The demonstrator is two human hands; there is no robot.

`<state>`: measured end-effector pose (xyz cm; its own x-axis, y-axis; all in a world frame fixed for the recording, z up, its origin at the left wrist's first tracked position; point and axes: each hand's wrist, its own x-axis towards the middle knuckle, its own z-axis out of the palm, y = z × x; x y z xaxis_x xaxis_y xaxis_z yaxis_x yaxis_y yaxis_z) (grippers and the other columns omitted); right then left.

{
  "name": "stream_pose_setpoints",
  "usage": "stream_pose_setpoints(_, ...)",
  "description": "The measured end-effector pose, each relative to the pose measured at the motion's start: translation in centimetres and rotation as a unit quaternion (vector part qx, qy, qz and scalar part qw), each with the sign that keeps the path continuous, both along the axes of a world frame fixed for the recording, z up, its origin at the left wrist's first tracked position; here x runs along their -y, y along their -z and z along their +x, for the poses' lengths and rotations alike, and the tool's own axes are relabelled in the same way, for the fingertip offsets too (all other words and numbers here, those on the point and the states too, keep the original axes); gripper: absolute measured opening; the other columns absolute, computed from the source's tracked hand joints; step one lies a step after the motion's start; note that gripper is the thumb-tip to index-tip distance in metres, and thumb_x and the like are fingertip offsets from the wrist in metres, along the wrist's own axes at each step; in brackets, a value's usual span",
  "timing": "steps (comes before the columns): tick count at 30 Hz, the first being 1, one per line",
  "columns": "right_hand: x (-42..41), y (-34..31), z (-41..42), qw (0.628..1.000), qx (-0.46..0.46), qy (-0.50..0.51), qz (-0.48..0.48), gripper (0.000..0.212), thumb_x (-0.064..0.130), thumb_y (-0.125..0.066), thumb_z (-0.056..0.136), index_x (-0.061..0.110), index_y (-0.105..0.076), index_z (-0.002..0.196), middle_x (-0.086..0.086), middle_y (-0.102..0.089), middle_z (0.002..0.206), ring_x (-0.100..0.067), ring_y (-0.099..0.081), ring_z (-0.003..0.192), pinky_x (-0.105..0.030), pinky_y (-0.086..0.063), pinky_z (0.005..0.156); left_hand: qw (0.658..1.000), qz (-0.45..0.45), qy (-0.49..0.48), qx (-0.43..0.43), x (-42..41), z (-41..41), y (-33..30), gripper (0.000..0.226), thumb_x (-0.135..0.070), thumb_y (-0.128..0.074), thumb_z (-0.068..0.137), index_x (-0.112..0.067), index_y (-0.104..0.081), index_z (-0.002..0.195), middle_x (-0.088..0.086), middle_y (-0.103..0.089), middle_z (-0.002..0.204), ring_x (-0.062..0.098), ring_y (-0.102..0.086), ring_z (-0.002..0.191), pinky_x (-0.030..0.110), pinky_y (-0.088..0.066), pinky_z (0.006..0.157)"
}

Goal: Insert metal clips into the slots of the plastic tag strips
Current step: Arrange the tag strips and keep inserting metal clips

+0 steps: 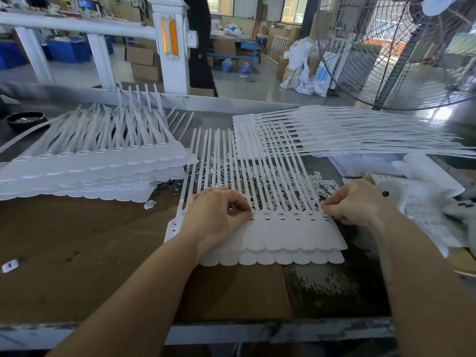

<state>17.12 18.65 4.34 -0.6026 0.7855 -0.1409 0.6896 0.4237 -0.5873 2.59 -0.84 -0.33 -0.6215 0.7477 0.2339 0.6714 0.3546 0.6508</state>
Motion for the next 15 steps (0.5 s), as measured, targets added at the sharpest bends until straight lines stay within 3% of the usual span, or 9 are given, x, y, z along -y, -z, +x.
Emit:
stream_pose_setpoints(4,-0.26,0.08,0.41,0.998,-0.031,0.024,-0.056,0.008,0.003,-0.067,0.083,0.008,-0.069,0.076,-0.008,-0.063,0.07,-0.013,-0.056,0.066,-0.022,-0.051,0.062,1.0,-0.002,-0.001,-0.006,-0.07,0.02,-0.06,0.023,-0.037,-0.07,0.079,-0.048,-0.053,0.067,-0.026,-0.053,0.079,0.008,-0.052,0.091,0.041,-0.041,0.095)
stream_pose_setpoints(15,-0.62,0.29,0.8,0.995,-0.019,0.015,-0.092,0.004,0.009,-0.066,0.085,0.01,-0.07,0.084,-0.007,-0.063,0.074,-0.013,-0.056,0.069,-0.022,-0.049,0.062,1.0,0.001,-0.002,-0.006,-0.03,0.04,-0.04,0.022,-0.037,-0.07,0.079,-0.046,-0.054,0.067,-0.026,-0.053,0.078,0.007,-0.051,0.09,0.041,-0.041,0.095)
